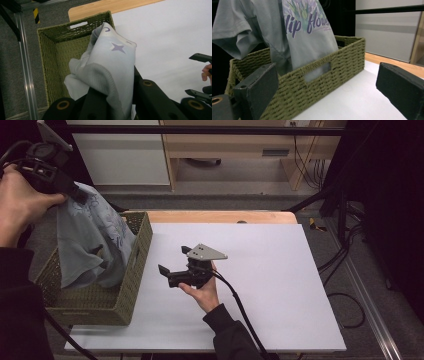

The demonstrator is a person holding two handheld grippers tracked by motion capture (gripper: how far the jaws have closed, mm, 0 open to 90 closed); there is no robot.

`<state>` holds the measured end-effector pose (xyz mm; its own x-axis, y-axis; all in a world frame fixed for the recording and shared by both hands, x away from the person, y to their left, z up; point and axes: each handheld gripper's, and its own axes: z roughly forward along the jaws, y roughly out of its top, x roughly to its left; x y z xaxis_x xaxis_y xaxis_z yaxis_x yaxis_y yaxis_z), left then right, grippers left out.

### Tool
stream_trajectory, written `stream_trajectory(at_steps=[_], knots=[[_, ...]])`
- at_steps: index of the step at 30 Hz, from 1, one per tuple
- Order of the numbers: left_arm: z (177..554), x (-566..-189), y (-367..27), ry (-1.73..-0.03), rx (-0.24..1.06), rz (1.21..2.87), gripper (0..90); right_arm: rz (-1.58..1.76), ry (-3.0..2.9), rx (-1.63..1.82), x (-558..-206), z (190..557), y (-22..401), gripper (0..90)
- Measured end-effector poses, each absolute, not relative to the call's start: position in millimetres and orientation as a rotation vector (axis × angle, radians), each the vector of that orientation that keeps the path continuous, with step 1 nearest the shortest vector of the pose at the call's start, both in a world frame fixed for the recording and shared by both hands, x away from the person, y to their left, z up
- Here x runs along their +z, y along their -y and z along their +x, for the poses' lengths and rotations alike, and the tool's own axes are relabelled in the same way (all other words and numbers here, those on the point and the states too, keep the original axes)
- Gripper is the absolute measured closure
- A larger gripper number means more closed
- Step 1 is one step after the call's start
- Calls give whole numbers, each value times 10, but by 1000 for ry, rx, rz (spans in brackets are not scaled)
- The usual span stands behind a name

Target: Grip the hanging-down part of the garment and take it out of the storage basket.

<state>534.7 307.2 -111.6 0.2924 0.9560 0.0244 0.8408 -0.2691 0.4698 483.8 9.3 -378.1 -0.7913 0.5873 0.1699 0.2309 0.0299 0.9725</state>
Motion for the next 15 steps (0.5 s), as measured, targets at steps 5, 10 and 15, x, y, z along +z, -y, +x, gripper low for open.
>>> stream_trajectory(at_steps=[5, 10, 15], knots=[[5348, -1114, -3094, -1623, 434, 2193, 828, 803, -2047, 1822, -3739, 4925, -308, 54], [5354, -1123, -3068, -1621, 435, 2207, 828, 788, -2055, 1826, -3720, 4993, -550, 69], [5352, -1124, -3057, -1623, 435, 2216, 828, 773, -2074, 1834, -3730, 5043, -770, 73]])
